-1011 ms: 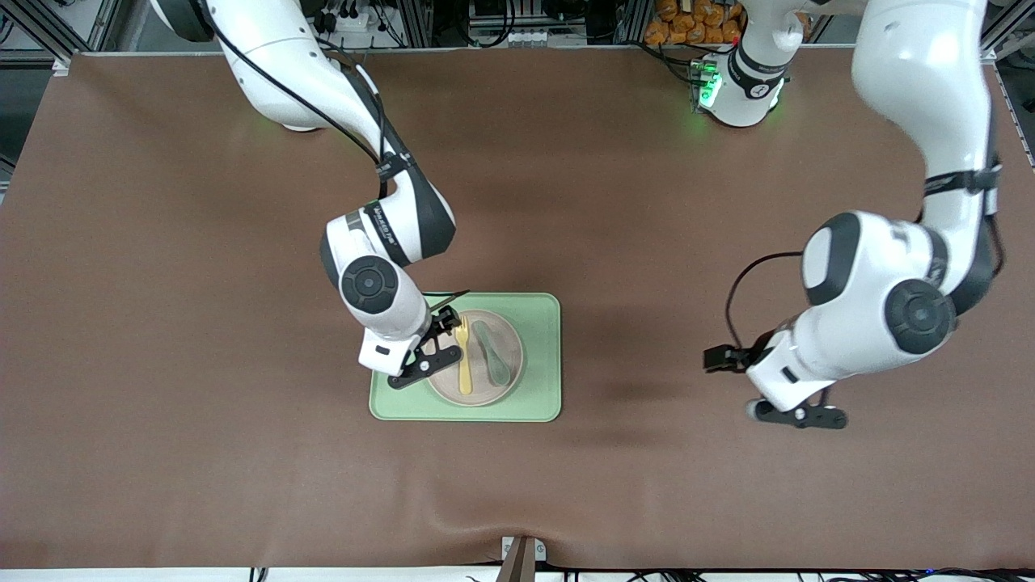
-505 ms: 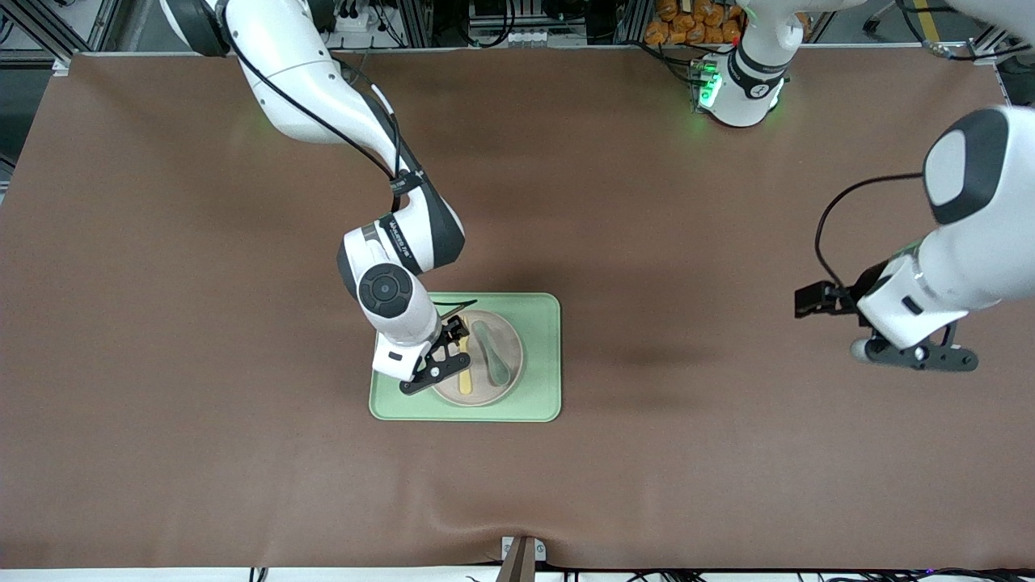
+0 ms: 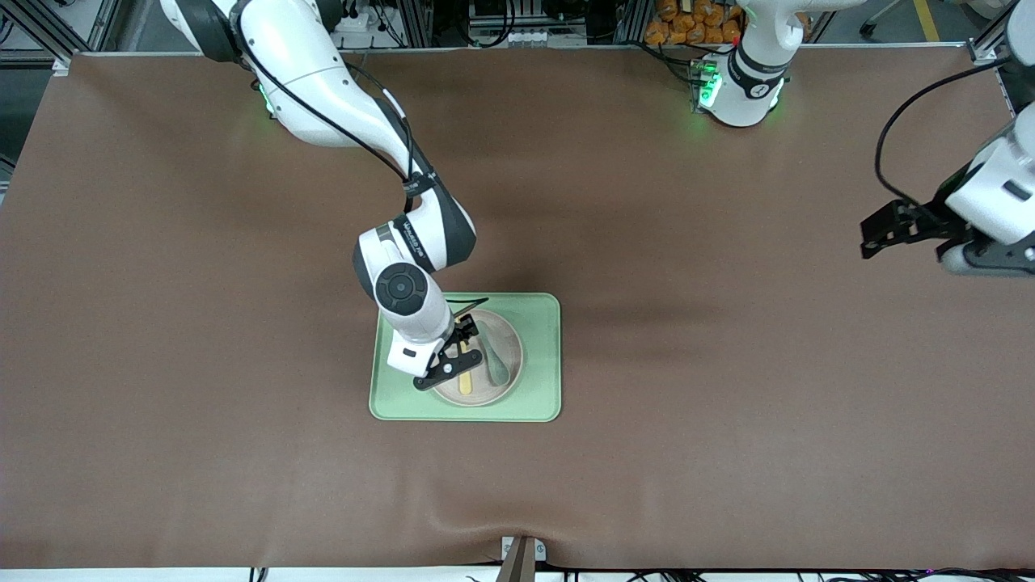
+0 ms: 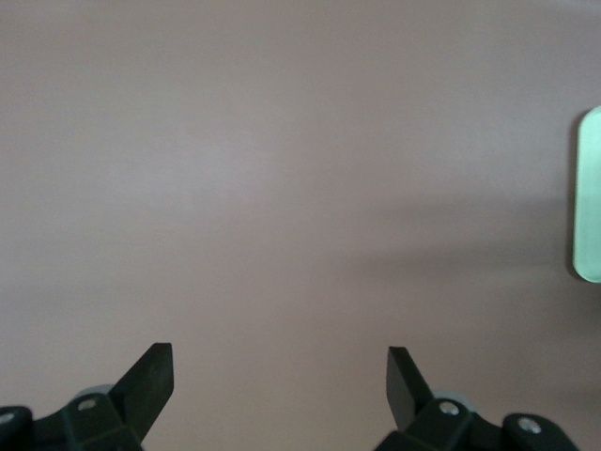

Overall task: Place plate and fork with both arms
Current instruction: 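Lower the right gripper over the yellow fork while the left withdraws, then close the right gripper on the yellow fork handle, then lift the fork with the right gripper and move it beside the plate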

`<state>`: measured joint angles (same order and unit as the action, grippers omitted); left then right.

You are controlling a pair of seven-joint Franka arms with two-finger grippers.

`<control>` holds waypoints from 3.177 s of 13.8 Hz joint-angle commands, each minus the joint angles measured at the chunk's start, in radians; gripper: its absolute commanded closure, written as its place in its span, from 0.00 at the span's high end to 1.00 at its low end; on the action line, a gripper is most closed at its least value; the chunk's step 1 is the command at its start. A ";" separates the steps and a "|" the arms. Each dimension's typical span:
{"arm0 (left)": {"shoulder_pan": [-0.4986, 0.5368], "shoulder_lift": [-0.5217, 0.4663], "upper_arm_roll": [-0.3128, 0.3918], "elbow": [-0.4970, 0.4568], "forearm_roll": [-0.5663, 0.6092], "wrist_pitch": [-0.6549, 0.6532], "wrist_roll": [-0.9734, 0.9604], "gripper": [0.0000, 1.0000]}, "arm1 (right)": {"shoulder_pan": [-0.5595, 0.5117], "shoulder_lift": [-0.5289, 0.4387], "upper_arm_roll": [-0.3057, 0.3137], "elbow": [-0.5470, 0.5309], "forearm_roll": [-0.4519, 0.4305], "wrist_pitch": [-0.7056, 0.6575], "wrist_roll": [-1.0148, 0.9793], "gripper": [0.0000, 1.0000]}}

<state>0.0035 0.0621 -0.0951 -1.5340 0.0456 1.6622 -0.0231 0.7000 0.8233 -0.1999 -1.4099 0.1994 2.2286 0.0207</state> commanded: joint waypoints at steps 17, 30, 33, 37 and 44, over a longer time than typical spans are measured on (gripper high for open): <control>-0.111 -0.050 0.115 0.014 0.020 -0.090 -0.003 1.00 | 0.027 0.048 -0.009 0.011 0.026 0.025 0.053 0.80; -0.103 -0.054 0.118 0.011 0.014 -0.093 0.042 1.00 | 0.036 0.060 -0.010 -0.024 0.077 0.074 0.045 0.23; -0.103 -0.053 0.124 0.009 0.013 -0.093 0.032 1.00 | 0.038 0.057 -0.010 -0.024 0.077 0.069 0.051 0.00; -0.103 -0.053 0.124 0.009 0.011 -0.093 -0.005 1.00 | 0.035 0.053 -0.010 -0.023 0.077 0.068 0.053 0.00; -0.103 -0.048 0.124 0.008 0.011 -0.093 0.008 1.00 | 0.022 -0.001 -0.012 -0.018 0.080 0.008 0.096 0.00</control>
<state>-0.0952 0.0224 0.0252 -1.5240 0.0489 1.5834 -0.0161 0.7238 0.8635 -0.2113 -1.4136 0.2570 2.2681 0.0942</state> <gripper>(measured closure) 0.000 0.894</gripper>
